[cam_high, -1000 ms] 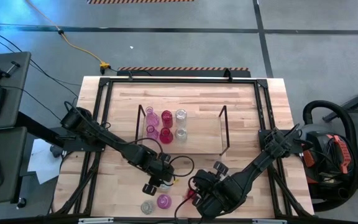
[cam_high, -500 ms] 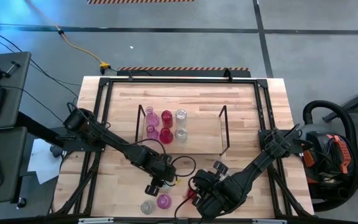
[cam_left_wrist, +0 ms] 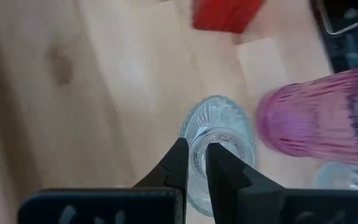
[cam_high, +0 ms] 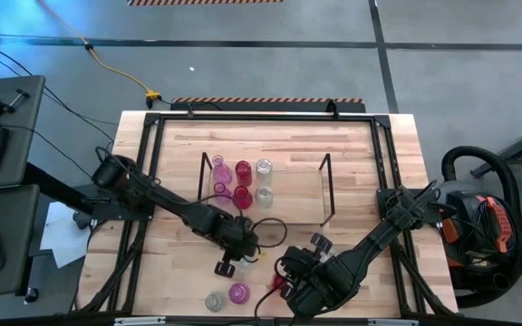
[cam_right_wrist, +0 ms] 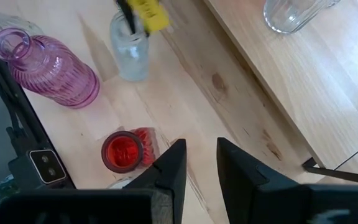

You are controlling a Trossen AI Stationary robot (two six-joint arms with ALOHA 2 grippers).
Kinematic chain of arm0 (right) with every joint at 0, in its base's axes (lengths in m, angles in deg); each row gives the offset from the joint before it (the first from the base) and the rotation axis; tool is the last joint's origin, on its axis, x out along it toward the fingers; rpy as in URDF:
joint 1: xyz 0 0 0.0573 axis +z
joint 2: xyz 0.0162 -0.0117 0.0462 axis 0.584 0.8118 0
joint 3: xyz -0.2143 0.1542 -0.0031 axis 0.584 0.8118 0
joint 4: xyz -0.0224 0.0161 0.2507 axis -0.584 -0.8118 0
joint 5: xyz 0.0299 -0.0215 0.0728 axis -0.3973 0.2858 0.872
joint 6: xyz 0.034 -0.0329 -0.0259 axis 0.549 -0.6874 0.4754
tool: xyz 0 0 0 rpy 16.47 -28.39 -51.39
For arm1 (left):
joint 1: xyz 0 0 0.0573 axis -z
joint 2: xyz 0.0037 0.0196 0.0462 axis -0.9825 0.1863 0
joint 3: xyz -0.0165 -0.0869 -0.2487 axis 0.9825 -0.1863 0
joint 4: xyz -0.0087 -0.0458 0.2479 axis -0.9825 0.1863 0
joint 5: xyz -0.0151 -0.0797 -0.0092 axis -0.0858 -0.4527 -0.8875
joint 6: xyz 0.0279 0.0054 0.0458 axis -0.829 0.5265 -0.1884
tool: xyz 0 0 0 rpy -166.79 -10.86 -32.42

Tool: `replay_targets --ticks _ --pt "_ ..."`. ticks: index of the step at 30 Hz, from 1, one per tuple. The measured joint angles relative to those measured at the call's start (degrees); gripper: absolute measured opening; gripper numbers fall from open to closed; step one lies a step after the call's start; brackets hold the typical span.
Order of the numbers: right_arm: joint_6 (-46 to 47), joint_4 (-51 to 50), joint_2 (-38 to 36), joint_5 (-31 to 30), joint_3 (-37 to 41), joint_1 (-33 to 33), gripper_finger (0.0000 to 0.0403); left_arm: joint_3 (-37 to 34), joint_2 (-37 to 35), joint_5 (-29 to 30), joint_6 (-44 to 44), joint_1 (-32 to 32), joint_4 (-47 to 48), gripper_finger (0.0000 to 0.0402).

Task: Sort vases onto shelf
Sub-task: Put the transparent vase aligned with the other transparent vases on the shelf

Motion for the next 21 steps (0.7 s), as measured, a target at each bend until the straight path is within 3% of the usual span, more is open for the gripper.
replay_targets --ticks 21 --pt "-0.34 -0.23 0.0 -0.15 0.0 0.0 0.0069 14.01 -0.39 6.77 -5.61 -5.27 9.62 0.0024"
